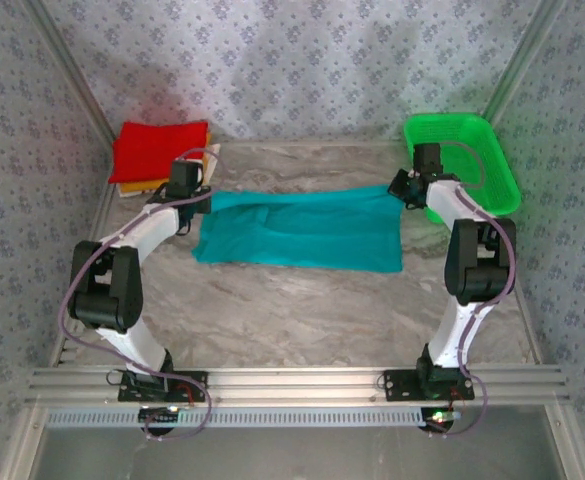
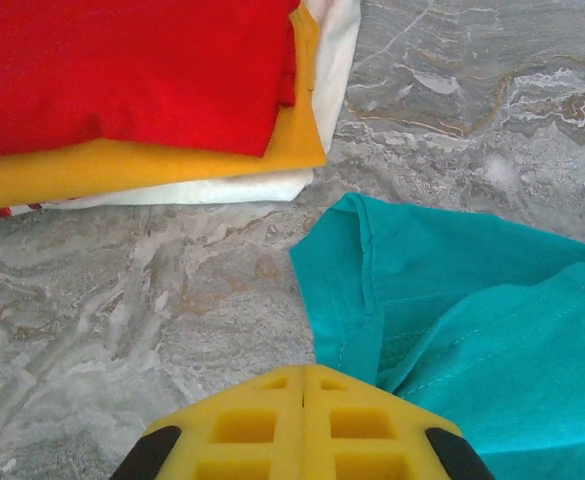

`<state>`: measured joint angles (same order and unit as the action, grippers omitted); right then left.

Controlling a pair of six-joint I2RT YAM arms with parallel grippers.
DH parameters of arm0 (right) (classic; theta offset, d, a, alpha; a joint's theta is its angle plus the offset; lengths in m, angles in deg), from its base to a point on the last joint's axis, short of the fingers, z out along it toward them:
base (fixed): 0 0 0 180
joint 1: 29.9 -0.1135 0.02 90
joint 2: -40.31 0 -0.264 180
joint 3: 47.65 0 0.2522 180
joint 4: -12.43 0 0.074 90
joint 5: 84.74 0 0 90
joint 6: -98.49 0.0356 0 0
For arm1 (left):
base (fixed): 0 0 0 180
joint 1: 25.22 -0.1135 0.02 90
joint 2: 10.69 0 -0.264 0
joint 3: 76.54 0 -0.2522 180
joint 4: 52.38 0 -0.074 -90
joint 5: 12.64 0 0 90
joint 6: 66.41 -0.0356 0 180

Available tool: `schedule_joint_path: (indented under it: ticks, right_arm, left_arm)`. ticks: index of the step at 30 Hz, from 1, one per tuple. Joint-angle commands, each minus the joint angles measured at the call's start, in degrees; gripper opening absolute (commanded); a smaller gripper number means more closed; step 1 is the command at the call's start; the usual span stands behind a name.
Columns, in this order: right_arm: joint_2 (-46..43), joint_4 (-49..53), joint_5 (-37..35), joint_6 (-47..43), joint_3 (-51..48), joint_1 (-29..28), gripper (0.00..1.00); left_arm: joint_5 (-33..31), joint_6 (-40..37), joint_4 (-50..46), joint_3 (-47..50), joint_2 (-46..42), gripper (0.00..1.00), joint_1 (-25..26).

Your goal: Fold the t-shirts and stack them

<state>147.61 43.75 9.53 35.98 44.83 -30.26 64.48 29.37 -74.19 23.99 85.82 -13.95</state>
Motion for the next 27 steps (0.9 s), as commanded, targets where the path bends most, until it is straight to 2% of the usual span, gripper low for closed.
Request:
schedule_joint_path:
  ticks: [1,7,10,11,12,13,14,15,16,22,25,27]
  right_arm:
    - [-3.4,1.0,-1.8,0.9,-2.4,-0.2,0.0]
    - [-6.2,0.3,-2.0,2.2,-9.3,-0.5,0.0]
    - [-7.6,0.8,-1.7,2.2,-12.4,-0.6,0.05]
    - [-8.5,0.8,-1.9,2.3,-13.4,-0.6,0.11]
    - [-9.3,1.3,-2.3,2.4,-14.2,-0.6,0.22]
    - [-10.2,1.8,-2.7,2.5,-14.6,-0.6,0.27]
    - [-11.2,1.9,-3.1,2.4,-15.1,-0.6,0.31]
    - [-12.2,2.1,-3.3,2.3,-15.2,-0.6,0.34]
    - [-12.8,2.7,-3.5,2.0,-14.7,-0.6,0.35]
    - [-16.3,6.1,-3.8,1.4,-10.9,-2.1,0.35]
    - [-13.6,6.6,-2.2,0.7,-6.3,-3.9,0.34]
    - [-9.4,7.5,-1.3,-0.1,-3.0,-5.4,0.34]
  left_arm:
    - [-0.6,1.7,-0.8,0.7,-3.8,0.0,0.2]
    - [-1.1,4.3,-1.2,7.0,-5.1,0.0,0.8]
    - [-2.0,5.5,-2.4,9.2,-6.0,0.0,1.2]
    - [-2.1,5.9,-2.4,10.2,-6.4,0.0,1.4]
    - [-2.1,6.2,-2.7,10.7,-6.8,0.04,1.5]
    - [-1.7,6.4,-3.4,10.9,-7.0,0.16,1.6]
    - [-0.9,6.0,-4.2,10.9,-7.5,0.36,1.7]
    - [-0.4,5.8,-4.9,10.9,-8.2,0.49,1.9]
    - [-0.2,5.7,-4.9,11.0,-9.0,0.54,2.1]
    - [6.7,4.8,-5.3,8.7,-13.2,0.54,2.3]
    - [11.6,2.3,-8.4,3.2,-9.2,0.55,2.4]
    - [13.7,0.5,-11.8,-2.6,-3.9,0.61,2.7]
